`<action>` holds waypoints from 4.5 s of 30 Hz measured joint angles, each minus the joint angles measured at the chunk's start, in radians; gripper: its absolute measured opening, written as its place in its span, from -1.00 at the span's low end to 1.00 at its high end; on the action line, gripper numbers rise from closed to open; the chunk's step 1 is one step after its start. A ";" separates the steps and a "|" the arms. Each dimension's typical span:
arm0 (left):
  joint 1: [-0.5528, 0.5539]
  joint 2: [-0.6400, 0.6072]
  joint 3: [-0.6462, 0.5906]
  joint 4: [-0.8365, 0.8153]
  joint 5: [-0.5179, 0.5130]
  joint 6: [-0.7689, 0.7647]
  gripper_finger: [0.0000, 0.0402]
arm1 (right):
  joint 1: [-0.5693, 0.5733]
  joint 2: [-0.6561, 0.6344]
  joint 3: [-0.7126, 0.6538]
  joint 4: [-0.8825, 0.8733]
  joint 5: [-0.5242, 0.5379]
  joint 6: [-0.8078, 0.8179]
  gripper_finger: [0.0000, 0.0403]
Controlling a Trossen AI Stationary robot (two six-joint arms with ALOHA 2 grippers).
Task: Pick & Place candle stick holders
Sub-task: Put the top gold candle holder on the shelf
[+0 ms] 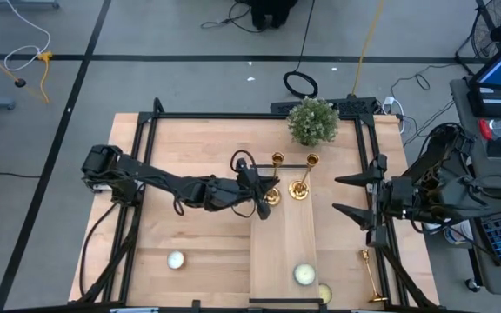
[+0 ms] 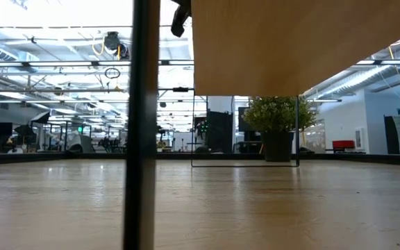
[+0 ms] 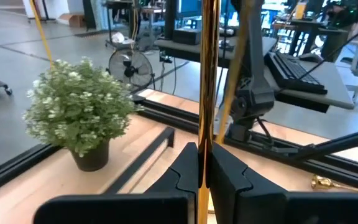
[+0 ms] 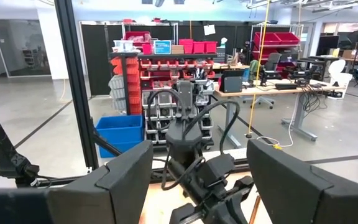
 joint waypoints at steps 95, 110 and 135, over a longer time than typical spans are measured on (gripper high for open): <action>-0.028 -0.048 -0.003 -0.190 -0.091 -0.061 -0.92 | 0.000 0.000 0.000 0.002 -0.005 0.018 0.27; -0.022 -0.048 -0.002 -0.188 -0.068 -0.073 -0.92 | 0.000 0.000 0.000 0.001 -0.005 0.018 0.27; -0.045 -0.045 -0.004 -0.238 -0.088 -0.150 -0.67 | 0.000 0.000 0.000 0.001 -0.005 0.014 0.27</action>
